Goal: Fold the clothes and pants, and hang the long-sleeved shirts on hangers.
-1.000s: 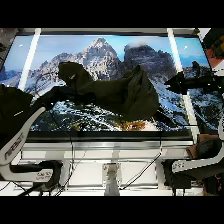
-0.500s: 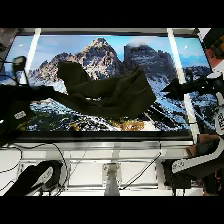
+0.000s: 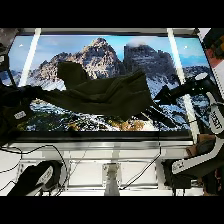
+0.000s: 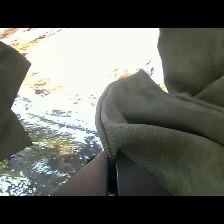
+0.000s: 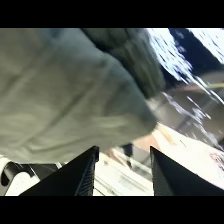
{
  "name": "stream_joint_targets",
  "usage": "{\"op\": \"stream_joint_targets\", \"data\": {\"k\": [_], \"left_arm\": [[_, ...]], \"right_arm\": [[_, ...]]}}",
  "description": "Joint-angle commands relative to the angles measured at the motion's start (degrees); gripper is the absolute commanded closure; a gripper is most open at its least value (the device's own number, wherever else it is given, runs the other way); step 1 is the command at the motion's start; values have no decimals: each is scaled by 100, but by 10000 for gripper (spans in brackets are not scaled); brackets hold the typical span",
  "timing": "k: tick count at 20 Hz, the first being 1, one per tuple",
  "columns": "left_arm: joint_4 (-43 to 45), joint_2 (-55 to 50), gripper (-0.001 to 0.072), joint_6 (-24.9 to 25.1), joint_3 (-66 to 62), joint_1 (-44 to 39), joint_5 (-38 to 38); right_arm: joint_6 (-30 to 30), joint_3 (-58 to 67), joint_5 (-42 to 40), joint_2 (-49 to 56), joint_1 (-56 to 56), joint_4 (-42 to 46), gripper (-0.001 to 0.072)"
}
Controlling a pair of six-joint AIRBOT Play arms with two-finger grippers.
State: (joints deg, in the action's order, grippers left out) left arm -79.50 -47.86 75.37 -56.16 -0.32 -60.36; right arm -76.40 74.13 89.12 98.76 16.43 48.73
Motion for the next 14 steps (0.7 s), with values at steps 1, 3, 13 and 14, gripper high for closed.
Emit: {"op": "stream_joint_targets", "data": {"k": [1,3,13,14], "left_arm": [[61,0,701,-39,0,7,-11],[59,0,701,-42,0,7,-9],[-205,-2,700,-39,0,7,-7],[-212,-11,701,-39,0,7,-9]], "right_arm": [[-197,-398,131,7,-63,98,344],[-192,-671,52,9,-63,-85,342],[-83,-675,-1040,9,-201,-691,368],[-83,-675,-1193,9,-214,-680,446]]}}
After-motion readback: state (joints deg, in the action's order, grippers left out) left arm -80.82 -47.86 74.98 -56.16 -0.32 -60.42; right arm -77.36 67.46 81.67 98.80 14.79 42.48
